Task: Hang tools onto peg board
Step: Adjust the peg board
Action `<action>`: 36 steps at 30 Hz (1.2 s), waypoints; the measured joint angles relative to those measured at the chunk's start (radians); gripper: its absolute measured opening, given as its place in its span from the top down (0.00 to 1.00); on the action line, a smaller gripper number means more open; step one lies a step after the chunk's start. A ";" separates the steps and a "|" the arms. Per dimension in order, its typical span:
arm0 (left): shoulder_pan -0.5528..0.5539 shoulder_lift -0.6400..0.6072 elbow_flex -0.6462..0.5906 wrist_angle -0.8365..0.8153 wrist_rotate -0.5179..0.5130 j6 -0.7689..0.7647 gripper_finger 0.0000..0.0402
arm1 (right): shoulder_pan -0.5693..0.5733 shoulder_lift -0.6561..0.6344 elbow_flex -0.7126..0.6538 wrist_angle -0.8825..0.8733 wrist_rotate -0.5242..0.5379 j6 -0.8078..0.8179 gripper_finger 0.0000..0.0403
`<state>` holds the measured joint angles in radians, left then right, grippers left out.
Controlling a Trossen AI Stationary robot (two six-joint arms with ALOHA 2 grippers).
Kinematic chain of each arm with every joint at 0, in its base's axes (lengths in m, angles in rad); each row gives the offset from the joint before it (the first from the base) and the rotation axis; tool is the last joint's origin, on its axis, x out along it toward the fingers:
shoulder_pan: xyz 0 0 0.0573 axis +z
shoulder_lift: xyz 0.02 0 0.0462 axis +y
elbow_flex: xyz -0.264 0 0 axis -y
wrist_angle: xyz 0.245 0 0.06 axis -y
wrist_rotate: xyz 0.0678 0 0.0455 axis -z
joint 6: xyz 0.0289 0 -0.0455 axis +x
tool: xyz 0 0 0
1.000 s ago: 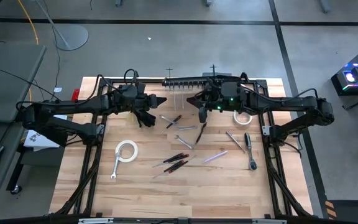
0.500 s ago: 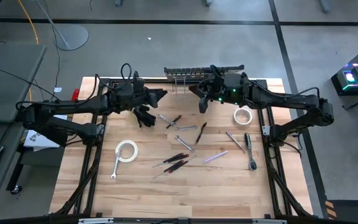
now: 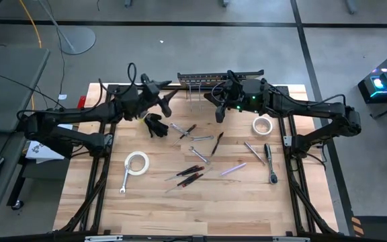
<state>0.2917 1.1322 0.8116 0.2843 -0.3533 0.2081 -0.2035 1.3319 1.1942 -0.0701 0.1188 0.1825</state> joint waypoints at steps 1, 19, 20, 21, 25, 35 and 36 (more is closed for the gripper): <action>0.007 0.004 0.000 0.002 0.027 0.024 0.55 | 0.000 0.000 0.000 0.000 0.000 -0.001 1.00; 0.159 0.122 0.053 0.080 0.267 0.137 0.55 | 0.000 0.001 0.000 -0.017 -0.013 -0.001 1.00; 0.162 0.134 0.069 0.080 0.297 0.150 0.55 | 0.000 0.001 0.000 -0.017 -0.013 -0.001 1.00; 0.164 0.147 0.082 0.080 0.322 0.165 0.55 | 0.000 0.001 0.000 -0.017 -0.013 -0.001 1.00; 0.167 0.206 0.138 0.049 0.357 0.208 0.55 | 0.000 0.001 0.000 -0.021 -0.013 0.000 1.00; 0.161 0.253 0.306 -0.220 0.414 0.253 0.85 | 0.000 0.001 -0.001 -0.021 -0.013 -0.002 1.00; 0.160 0.254 0.318 -0.235 0.400 0.249 0.87 | 0.000 0.001 -0.001 -0.021 -0.013 -0.002 1.00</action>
<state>0.4521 1.3857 1.1292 0.0488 0.0471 0.4568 -0.2039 1.3331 1.1936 -0.0910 0.1062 0.1806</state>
